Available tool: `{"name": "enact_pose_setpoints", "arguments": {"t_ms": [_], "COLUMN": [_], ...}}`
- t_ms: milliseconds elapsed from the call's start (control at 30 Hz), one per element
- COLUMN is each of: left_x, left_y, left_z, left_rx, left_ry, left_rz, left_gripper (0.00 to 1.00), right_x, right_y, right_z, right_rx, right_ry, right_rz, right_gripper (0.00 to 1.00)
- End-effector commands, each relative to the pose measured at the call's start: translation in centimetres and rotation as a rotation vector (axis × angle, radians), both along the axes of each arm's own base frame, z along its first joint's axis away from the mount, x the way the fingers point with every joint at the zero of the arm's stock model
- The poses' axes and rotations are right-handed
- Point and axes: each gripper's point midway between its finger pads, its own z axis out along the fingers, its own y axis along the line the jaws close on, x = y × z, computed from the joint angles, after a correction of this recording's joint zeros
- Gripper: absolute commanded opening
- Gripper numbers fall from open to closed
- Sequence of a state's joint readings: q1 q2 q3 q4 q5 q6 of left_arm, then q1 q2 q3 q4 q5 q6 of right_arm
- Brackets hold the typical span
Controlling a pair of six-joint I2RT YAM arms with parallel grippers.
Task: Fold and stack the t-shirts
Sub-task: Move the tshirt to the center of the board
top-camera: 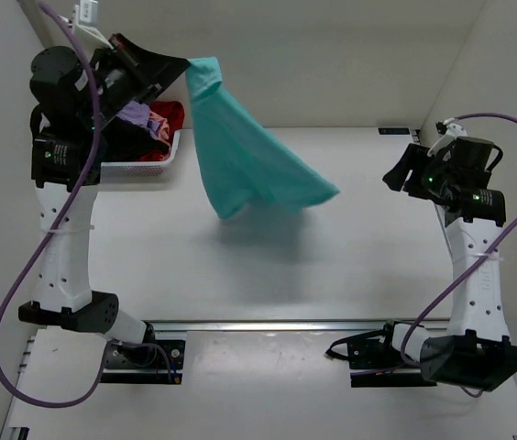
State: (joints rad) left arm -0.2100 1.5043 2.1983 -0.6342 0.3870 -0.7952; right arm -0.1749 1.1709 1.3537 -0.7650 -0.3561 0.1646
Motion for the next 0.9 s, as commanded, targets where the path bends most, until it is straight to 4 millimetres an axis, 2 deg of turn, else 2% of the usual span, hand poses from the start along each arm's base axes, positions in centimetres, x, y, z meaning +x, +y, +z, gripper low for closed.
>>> {"name": "enact_pose_setpoints", "arguments": {"t_ms": [0,33,67,100,133,167,200,233,267,300,333,367,467,533,600,667,767,800,833,867], "left_x": [-0.8,-0.7,-1.4,0.1,0.1,0.1,0.9,0.4,0.5,0.3,-0.1,-0.5,-0.9,-1.0,-2.0,-4.2,-10.2,-11.7,-13.5,-14.3], "left_y": [-0.6,-1.2,-1.6,-1.4,-1.2,-0.3,0.9,2.1,4.2,5.3,6.0,6.8,7.7,8.9,8.9,6.9,3.8,2.4,2.1,1.0], "left_z": [-0.1,-2.2,-3.4,-7.7,-11.7,-13.0,-18.3,-21.6,-23.2,-26.6,-28.6,-29.6,-30.4,-31.0,-32.5,-35.2,-42.4,-43.0,-45.3,-45.8], "left_rx": [-0.075,-0.058,-0.012,0.019,0.049,0.045,0.053,0.046,0.036,0.058,0.086,0.117,0.201,0.241,0.278,0.318,0.368,0.353,0.36,0.344], "left_ry": [0.04,0.087,0.092,0.183,0.254,0.275,0.398,0.471,0.508,0.577,0.613,0.636,0.641,0.669,0.727,0.809,1.026,1.046,1.108,1.114], "left_rz": [-0.138,-0.166,-0.162,-0.114,-0.095,-0.046,0.024,0.07,0.167,0.223,0.252,0.293,0.343,0.378,0.363,0.272,0.11,0.055,0.029,-0.008], "left_gripper": [0.0,0.0,0.0,0.0,0.0,0.0,0.0,0.0,0.0,0.05,0.19,0.29,0.43,0.55,0.58,0.56,0.5,0.51,0.51,0.51], "right_x": [-1.4,-1.7,-1.9,-2.0,-2.1,-2.3,-2.4,-2.3,-2.8,-2.9,-3.1,-3.4,-3.8,-4.5,-4.4,-5.0,-5.6,-5.8,-6.2,-6.5], "right_y": [-0.9,-0.1,0.7,1.3,2.3,3.1,3.7,5.0,6.4,7.1,8.3,9.2,9.2,7.8,6.2,4.4,1.0,0.2,-0.3,-0.9], "right_z": [0.9,0.7,-0.3,-1.2,-2.0,-3.1,-4.2,-4.9,-6.0,-6.9,-7.9,-9.3,-12.2,-14.1,-14.7,-15.6,-17.1,-17.7,-18.2,-19.2], "right_rx": [0.013,0.024,0.016,0.011,0.022,0.028,0.039,0.07,0.073,0.073,0.062,0.047,-0.003,-0.036,-0.087,-0.131,-0.187,-0.197,-0.201,-0.203], "right_ry": [-0.025,-0.022,-0.001,0.018,0.039,0.067,0.094,0.113,0.145,0.161,0.192,0.236,0.334,0.413,0.446,0.497,0.551,0.571,0.594,0.628], "right_rz": [-0.055,-0.033,-0.01,0.01,0.035,0.054,0.071,0.099,0.138,0.156,0.174,0.195,0.157,0.096,0.027,-0.04,-0.149,-0.164,-0.173,-0.179], "right_gripper": [0.55,0.56,0.56,0.56,0.57,0.57,0.57,0.58,0.59,0.61,0.63,0.66,0.73,0.78,0.78,0.78,0.79,0.81,0.81,0.81]}}
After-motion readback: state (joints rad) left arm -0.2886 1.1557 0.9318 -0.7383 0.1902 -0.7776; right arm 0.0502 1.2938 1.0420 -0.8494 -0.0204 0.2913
